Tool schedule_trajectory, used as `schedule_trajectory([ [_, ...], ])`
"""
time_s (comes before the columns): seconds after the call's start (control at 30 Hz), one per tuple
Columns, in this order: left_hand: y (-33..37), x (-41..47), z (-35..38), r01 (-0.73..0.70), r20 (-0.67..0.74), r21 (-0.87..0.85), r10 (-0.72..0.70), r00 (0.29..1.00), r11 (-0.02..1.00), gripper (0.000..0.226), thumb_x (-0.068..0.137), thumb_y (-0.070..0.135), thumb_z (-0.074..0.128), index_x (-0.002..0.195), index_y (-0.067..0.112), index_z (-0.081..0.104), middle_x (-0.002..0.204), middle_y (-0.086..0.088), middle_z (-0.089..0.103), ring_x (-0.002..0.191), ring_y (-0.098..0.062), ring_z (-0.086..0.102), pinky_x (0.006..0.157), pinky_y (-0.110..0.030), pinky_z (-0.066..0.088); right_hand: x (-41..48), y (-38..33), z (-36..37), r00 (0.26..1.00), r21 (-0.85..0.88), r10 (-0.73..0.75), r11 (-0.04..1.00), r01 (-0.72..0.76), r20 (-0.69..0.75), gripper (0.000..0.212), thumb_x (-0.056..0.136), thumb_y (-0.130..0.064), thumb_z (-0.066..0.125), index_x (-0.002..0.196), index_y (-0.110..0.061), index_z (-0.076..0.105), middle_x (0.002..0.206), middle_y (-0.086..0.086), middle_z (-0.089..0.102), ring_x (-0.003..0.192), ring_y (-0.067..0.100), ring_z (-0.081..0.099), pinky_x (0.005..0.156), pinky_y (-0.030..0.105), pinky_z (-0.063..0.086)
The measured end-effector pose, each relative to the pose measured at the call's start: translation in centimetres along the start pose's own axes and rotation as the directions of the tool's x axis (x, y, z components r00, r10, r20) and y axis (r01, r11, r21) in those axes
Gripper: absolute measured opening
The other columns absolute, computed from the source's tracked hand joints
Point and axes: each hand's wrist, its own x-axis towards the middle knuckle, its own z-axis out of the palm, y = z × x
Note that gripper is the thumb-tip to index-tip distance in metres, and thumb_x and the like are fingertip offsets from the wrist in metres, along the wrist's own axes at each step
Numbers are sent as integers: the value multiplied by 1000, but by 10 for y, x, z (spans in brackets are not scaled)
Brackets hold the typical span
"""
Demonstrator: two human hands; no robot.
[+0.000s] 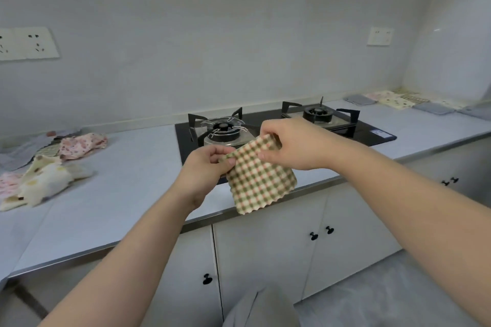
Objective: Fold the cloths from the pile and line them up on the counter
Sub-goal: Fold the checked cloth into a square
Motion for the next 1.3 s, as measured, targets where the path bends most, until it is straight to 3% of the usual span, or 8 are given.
schedule_trajectory([
  [0.1,-2,9,39,44,46,-64,-41,998,997,10,94,0,63,102,1,68,95,-12,72,90,-20,67,84,-27,58,-20,38,-2,992,115,109,988,-101,-62,30,89,-25,68,107,-32,46,81,3,63,74,20,60,62,34,49],
  [0.2,-2,16,82,125,126,-167,-104,987,978,11,99,8,57,93,4,66,95,-10,70,94,-22,64,94,-37,55,-41,68,-7,945,345,285,913,-217,-160,48,85,-20,75,125,-29,52,89,-4,68,78,7,63,64,21,46],
  [0.4,10,27,187,171,80,-349,-153,985,921,19,102,21,52,107,7,64,110,-5,72,104,-20,67,91,-37,54,-71,134,1,763,809,631,516,-281,-137,6,93,-20,66,98,-22,69,101,-5,72,96,13,67,86,32,53],
  [0.57,9,47,274,208,14,-373,-219,976,904,27,99,35,57,97,9,63,99,-7,71,93,-25,67,93,-50,53,-81,183,21,632,822,741,493,-284,-226,25,101,-42,47,114,-22,55,101,-5,65,95,15,62,84,36,51],
  [0.7,-3,74,327,22,-131,-91,-34,991,996,29,103,39,45,101,12,54,90,5,58,83,-13,54,71,-29,45,-80,234,36,548,760,763,568,-315,-343,38,105,-47,30,101,-16,51,85,-6,57,86,17,55,72,33,40],
  [0.87,-21,131,380,-198,-124,206,227,966,958,27,104,41,40,98,17,50,80,13,56,72,3,52,58,-8,36,-60,314,52,402,739,815,562,-372,-418,33,107,-41,27,93,-18,45,78,-6,54,79,20,53,66,32,34],
  [1.1,-2,197,441,-222,-54,322,252,966,920,28,105,40,40,91,18,49,70,12,54,63,12,51,54,-9,37,-41,396,33,353,650,853,522,-552,-384,36,105,-48,25,100,-20,47,77,3,61,72,27,59,62,39,48],
  [1.3,80,216,487,-127,-26,345,144,989,930,32,105,38,40,100,11,56,74,12,56,65,0,52,55,-13,38,-41,420,-60,332,712,909,406,-573,-252,38,105,-48,24,96,-19,47,75,0,59,66,15,55,51,31,33],
])
